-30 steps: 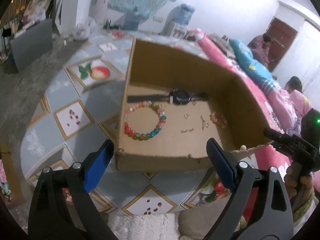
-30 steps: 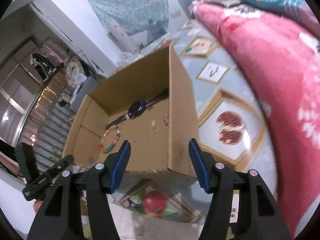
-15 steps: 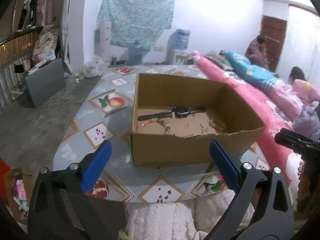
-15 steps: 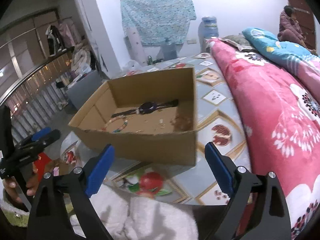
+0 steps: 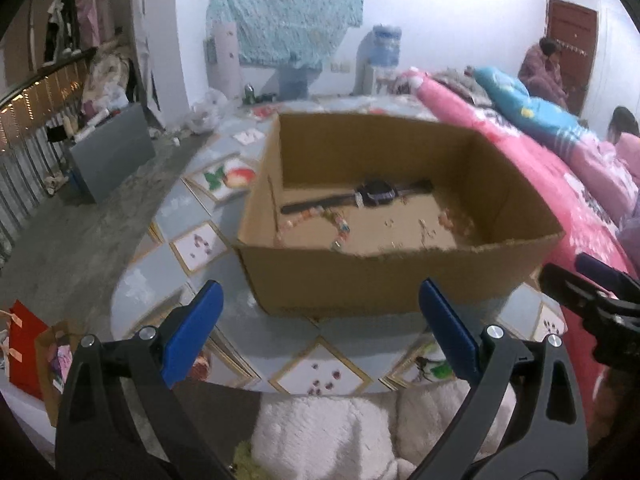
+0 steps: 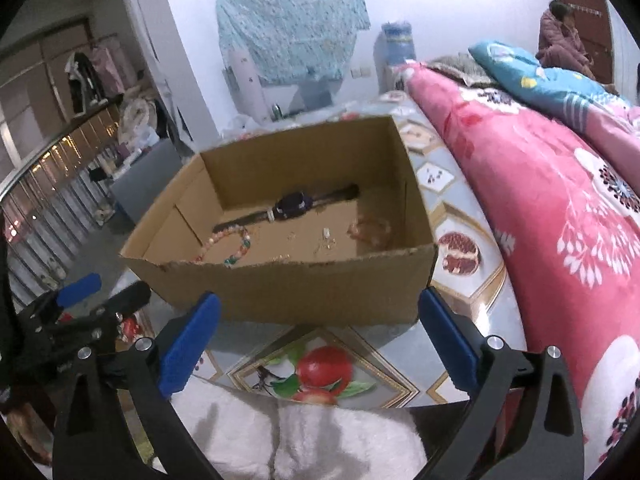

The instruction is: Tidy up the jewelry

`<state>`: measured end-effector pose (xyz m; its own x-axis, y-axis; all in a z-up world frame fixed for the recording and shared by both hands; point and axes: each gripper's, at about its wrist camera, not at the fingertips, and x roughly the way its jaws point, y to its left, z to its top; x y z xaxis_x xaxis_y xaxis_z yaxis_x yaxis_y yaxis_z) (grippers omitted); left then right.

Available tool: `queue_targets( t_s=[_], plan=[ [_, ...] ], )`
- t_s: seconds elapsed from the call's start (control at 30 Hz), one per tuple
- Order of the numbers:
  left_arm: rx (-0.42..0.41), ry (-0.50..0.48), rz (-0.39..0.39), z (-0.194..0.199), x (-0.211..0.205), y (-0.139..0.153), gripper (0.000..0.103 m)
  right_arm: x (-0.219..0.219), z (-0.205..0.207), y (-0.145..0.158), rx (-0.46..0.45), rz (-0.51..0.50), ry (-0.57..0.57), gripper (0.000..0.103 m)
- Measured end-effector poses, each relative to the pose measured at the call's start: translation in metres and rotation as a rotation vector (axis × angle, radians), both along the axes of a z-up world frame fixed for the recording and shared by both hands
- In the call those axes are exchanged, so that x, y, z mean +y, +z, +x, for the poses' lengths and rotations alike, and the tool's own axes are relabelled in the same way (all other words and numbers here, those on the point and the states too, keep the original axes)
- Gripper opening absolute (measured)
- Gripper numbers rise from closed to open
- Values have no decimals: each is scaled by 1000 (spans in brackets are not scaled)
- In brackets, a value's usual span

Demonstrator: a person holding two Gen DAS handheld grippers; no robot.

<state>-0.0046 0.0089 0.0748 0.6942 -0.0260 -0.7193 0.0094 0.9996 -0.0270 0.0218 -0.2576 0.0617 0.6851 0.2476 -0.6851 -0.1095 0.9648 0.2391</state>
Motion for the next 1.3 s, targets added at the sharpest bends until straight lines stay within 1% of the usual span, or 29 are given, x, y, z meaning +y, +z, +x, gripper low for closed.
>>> queue_targets(
  t_s=[0.2, 0.33, 0.7, 0.83, 1.3],
  plan=[
    [82, 5, 16, 5, -8, -12, 95, 17, 4, -10, 27, -73, 29, 97],
    [113, 19, 17, 9, -7, -16, 95, 20, 5, -11, 35, -79, 28, 97],
    [132, 25, 29, 13, -10, -16, 95, 18, 9, -13, 40, -101, 10, 97],
    [131, 29, 33, 15, -10, -16, 95, 16, 11, -13, 46, -94, 3, 97],
    [163, 33, 26, 22, -11, -23, 95, 16, 16, -18, 72, -100, -7, 97]
  ],
)
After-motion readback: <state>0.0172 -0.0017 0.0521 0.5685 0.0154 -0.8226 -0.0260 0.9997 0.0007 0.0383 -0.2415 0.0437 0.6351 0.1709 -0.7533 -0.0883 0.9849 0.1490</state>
